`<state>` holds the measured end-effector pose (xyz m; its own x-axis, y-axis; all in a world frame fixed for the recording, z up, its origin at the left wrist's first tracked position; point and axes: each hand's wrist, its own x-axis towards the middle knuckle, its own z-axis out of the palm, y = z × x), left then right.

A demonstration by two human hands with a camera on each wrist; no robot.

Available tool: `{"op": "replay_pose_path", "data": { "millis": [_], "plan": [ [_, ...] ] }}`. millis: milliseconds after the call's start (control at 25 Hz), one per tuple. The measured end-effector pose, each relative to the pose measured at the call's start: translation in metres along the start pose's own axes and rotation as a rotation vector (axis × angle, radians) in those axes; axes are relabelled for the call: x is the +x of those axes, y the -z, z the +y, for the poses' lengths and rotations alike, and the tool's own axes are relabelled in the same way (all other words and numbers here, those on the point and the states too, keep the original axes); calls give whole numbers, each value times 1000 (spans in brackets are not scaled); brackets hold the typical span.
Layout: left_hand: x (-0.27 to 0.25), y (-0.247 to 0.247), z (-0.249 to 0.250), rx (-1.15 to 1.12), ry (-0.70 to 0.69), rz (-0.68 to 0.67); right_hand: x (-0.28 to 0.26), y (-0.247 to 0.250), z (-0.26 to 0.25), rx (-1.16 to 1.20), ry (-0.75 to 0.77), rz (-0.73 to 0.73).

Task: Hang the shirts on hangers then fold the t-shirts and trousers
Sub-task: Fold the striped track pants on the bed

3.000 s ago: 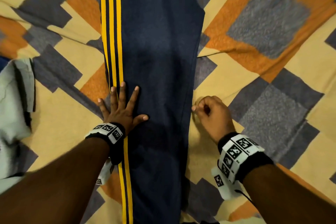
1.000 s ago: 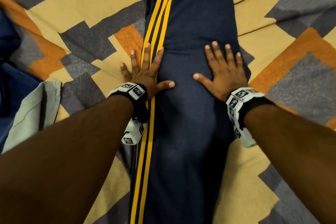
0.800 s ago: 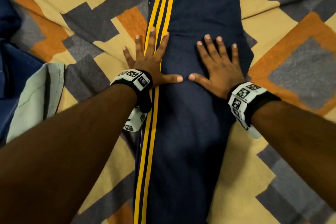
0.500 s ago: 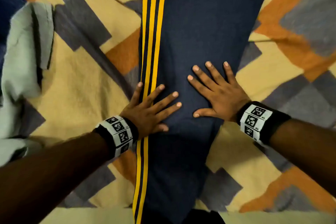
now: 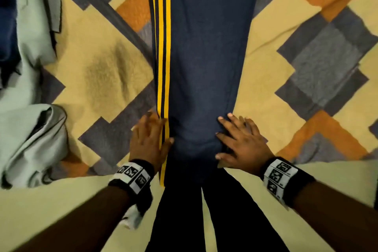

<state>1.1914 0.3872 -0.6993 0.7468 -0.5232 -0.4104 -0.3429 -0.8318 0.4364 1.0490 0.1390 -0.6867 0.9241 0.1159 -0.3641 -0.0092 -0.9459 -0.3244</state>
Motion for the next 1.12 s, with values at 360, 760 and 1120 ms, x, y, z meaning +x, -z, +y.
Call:
{"op": "replay_pose_path", "data": {
  "millis": [360, 760, 1120],
  "plan": [
    [-45, -15, 25, -619, 498, -137, -6, -54, -79, 1239, -913, 226],
    [-102, -30, 19, -1035, 502, -183, -73, -57, -83, 1220, -673, 236],
    [-118, -2, 15, -624, 182, -85, -103, -54, -57, 808, -221, -7]
  ]
}}
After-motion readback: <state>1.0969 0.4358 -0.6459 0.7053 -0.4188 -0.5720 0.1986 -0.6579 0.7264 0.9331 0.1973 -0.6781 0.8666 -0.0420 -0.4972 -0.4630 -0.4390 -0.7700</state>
